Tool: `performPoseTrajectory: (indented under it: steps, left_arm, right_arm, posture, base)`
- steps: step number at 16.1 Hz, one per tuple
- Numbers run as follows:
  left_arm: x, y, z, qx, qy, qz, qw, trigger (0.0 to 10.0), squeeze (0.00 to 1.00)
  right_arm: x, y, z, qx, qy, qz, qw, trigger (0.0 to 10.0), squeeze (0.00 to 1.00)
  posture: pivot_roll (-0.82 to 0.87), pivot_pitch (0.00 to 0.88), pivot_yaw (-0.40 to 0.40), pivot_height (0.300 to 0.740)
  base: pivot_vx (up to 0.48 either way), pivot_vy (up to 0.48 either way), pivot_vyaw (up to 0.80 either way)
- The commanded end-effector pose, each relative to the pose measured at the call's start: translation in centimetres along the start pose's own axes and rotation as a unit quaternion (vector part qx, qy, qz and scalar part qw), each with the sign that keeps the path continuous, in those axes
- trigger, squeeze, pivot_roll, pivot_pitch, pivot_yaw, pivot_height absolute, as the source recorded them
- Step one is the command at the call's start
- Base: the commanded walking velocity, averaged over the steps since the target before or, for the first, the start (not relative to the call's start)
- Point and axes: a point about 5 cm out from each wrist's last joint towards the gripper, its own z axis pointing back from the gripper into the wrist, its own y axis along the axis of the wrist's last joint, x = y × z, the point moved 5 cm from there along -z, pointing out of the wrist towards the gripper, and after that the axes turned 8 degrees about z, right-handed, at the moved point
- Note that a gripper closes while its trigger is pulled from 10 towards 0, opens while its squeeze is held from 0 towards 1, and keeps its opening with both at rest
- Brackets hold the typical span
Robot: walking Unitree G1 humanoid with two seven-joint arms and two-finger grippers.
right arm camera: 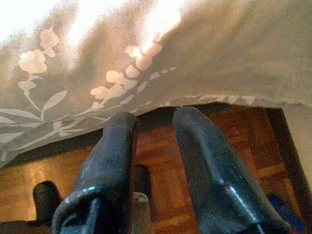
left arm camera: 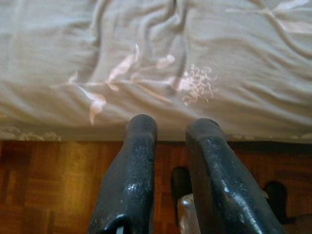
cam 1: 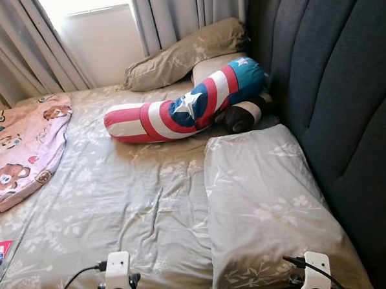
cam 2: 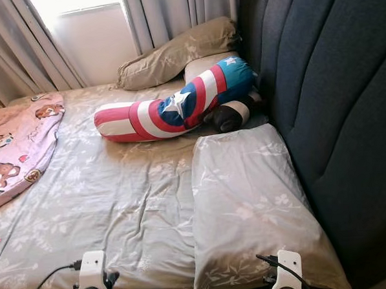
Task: Clean up the room
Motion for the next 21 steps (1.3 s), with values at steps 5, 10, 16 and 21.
performPoseTrajectory:
  steps: [5, 10, 16, 21]
  left_arm:
    - [-0.8, -3.6, 0.8, -0.052, 0.026, 0.022, 0.998, 10.0, 0.00]
    - [-1.7, -5.6, 1.6, -0.078, 0.031, 0.015, 0.996, 10.0, 0.00]
    - [-2.5, -5.9, 1.9, -0.083, 0.032, 0.006, 0.996, 10.0, 0.00]
    - [-2.0, -6.4, 1.9, -0.087, 0.032, 0.008, 0.996, 10.0, 0.00]
  right_arm:
    - [0.9, -0.2, 0.0, -0.011, 0.003, 0.029, 1.000, 10.0, 0.00]
    - [1.8, -1.7, 0.3, -0.029, 0.008, 0.048, 0.998, 10.0, 0.00]
    - [2.4, -2.9, 0.6, -0.044, 0.002, 0.024, 0.999, 10.0, 0.00]
    - [1.8, -2.6, 0.5, -0.039, 0.008, 0.026, 0.999, 10.0, 0.00]
  posture:
    - [-0.05, 0.000, 0.024, 0.740]
    - [-0.03, 0.000, 0.023, 0.740]
    - [-0.04, 0.000, 0.055, 0.740]
    - [-0.04, 0.000, 0.053, 0.740]
  base:
    - [0.000, 0.000, 0.00]
    - [0.000, 0.283, 0.75]
    - [0.000, 0.480, 0.00]
    - [0.000, 0.480, 0.00]
